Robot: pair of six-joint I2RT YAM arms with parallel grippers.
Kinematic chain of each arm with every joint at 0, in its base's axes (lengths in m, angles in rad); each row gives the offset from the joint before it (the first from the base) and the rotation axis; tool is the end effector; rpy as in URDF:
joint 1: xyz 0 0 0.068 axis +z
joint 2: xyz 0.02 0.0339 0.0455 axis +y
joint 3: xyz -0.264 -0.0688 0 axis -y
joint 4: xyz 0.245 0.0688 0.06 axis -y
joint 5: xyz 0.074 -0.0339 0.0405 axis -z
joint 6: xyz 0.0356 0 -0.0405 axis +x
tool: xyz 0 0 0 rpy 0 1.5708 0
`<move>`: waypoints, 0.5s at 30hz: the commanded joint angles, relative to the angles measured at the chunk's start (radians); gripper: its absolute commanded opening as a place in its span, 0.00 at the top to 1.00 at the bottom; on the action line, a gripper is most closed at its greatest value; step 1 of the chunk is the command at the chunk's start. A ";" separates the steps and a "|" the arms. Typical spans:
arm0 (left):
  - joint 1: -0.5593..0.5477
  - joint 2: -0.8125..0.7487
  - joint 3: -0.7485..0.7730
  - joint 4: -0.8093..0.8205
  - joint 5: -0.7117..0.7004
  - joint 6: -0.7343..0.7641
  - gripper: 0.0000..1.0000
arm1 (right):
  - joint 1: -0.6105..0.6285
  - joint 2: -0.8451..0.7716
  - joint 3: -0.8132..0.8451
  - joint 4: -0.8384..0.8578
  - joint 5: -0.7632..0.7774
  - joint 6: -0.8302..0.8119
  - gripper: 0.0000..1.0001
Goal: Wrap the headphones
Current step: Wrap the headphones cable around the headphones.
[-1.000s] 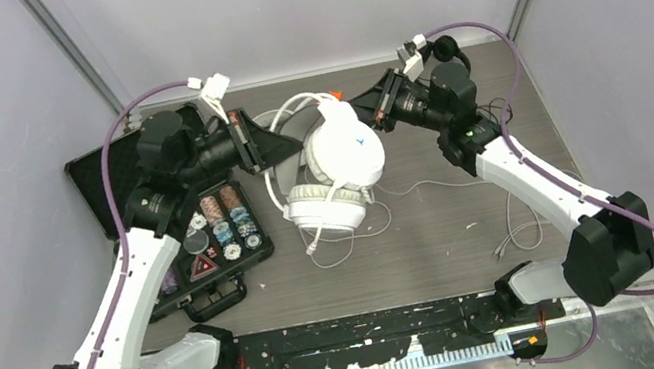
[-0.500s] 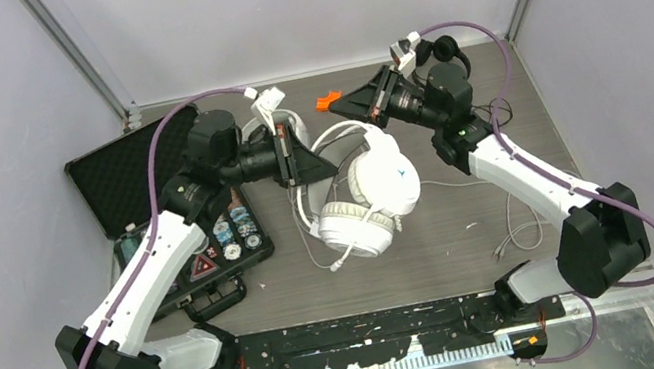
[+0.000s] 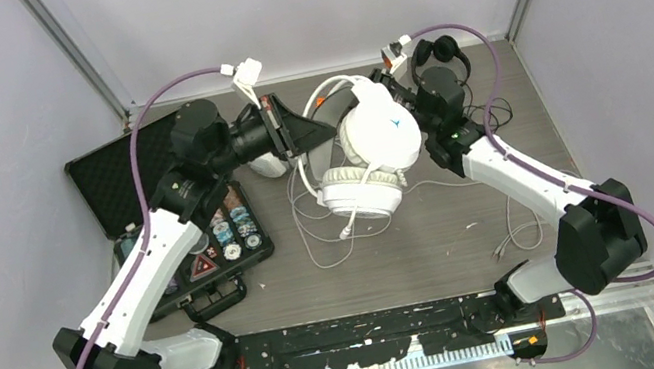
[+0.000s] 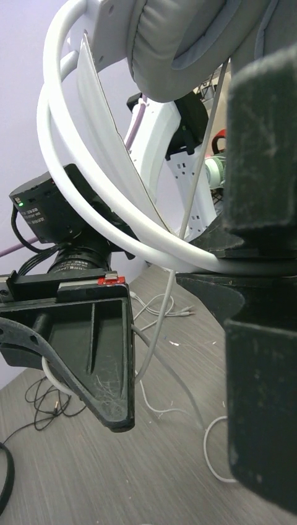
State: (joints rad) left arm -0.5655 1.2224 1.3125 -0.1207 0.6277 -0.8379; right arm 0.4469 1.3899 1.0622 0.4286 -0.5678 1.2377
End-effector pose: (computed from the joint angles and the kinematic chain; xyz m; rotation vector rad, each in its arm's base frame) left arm 0.2178 -0.1630 0.4403 0.3096 1.8167 -1.5363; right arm 0.2868 0.1587 0.3616 0.1466 1.7596 1.7136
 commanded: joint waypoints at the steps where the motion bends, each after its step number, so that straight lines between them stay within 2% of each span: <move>1: -0.019 -0.004 0.047 0.101 0.063 -0.092 1.00 | -0.001 -0.006 0.013 0.069 0.055 -0.001 1.00; 6: -0.071 0.038 0.054 0.058 0.232 -0.061 1.00 | -0.003 0.014 0.025 0.097 0.044 0.010 1.00; 9: -0.080 0.031 0.042 -0.060 0.332 0.033 1.00 | -0.019 0.018 0.049 0.055 0.026 -0.024 1.00; 12: -0.080 -0.002 0.083 -0.365 0.267 0.277 1.00 | -0.053 0.014 0.060 0.007 -0.001 -0.049 1.00; 13: -0.081 -0.013 0.105 -0.501 0.194 0.388 1.00 | -0.072 0.011 0.065 -0.013 -0.012 -0.062 1.00; 15: -0.080 -0.025 0.145 -0.657 0.075 0.524 1.00 | -0.090 0.004 0.085 -0.084 -0.039 -0.116 1.00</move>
State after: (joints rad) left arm -0.6224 1.2877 1.3403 -0.4248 0.7364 -0.6151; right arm 0.4122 1.3907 1.0824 0.4332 -0.6094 1.2282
